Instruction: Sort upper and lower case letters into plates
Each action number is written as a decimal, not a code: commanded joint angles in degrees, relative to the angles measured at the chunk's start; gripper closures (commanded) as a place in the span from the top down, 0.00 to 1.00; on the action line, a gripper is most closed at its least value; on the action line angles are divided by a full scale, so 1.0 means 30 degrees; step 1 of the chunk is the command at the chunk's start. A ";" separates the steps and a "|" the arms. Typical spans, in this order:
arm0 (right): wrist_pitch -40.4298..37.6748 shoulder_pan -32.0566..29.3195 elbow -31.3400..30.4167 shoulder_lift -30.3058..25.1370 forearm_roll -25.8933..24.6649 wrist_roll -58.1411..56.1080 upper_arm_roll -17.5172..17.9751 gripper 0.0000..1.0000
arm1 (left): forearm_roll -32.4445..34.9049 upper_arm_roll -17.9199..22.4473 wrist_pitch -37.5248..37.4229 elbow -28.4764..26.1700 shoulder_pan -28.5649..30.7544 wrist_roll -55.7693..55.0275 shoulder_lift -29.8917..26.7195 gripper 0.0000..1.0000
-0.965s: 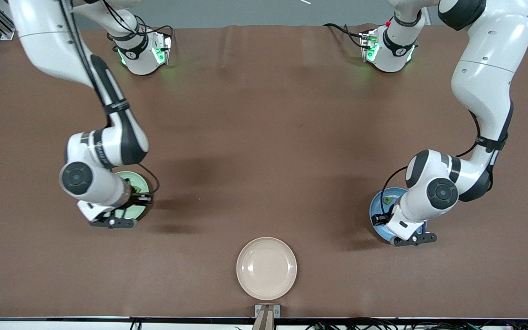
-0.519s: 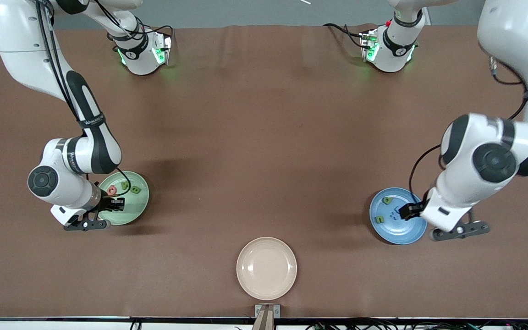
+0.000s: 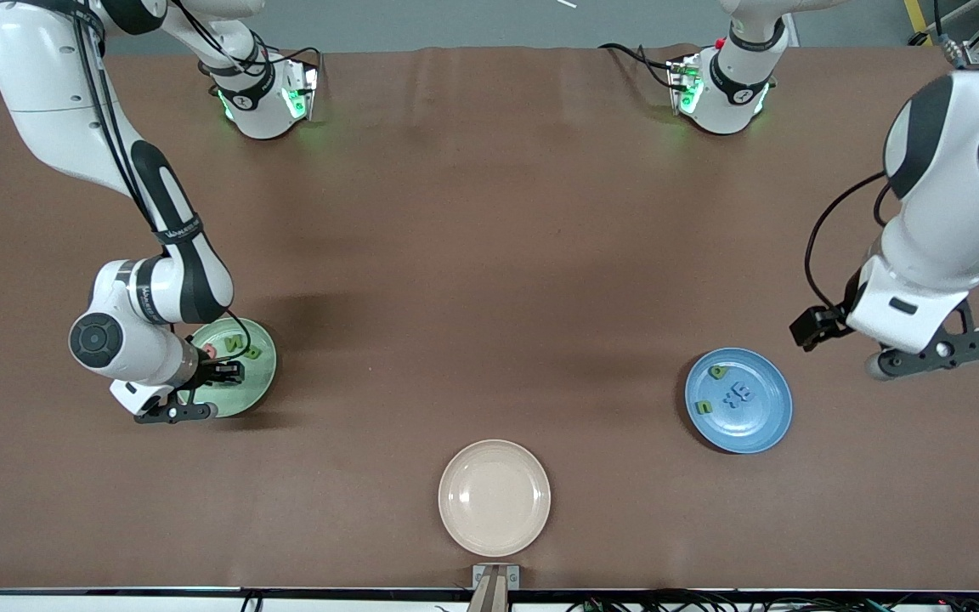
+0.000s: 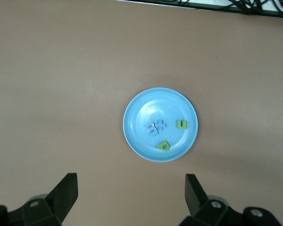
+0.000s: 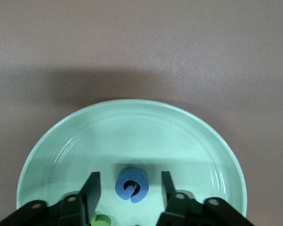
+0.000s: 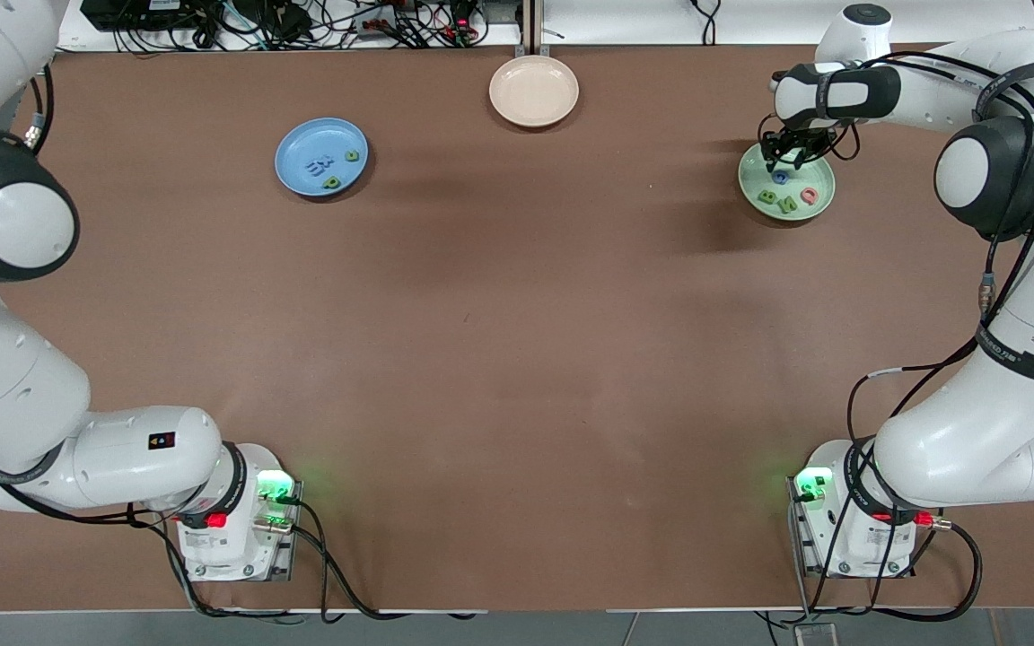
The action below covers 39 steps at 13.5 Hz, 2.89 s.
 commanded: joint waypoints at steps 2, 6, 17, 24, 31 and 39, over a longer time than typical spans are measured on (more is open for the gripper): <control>-0.2008 -0.0128 0.0249 -0.1393 0.0123 -0.0316 0.0197 1.00 | -0.1425 0.0029 -0.1507 -0.0332 0.0131 0.1545 -0.2234 1.00; -0.5990 -0.0449 0.0897 -0.3380 -0.0082 -0.0346 0.0109 1.00 | -0.2366 0.1958 -0.3294 -0.1090 -0.0570 0.4708 -0.4137 1.00; -1.5876 -0.1153 0.8836 -0.4883 -0.0082 -0.0258 0.0079 1.00 | -0.4857 0.4864 -0.3091 -0.4432 -0.1452 0.6353 -0.6601 1.00; -1.6812 -0.1153 0.8490 -0.6196 0.0327 -0.0314 0.0168 1.00 | -0.5502 0.4247 -0.3206 -0.4992 -0.1215 0.5913 -0.7424 1.00; -1.5406 -0.0657 0.3420 -1.0591 0.0299 -0.0316 0.0168 1.00 | -0.5503 0.4160 -0.3354 -0.5049 -0.1333 0.6088 -0.7744 1.00; -1.5493 -0.0421 0.1923 -1.2850 0.0299 -0.0170 0.0168 1.00 | -0.5503 0.4189 -0.3266 -0.5020 -0.1245 0.6148 -0.7746 1.00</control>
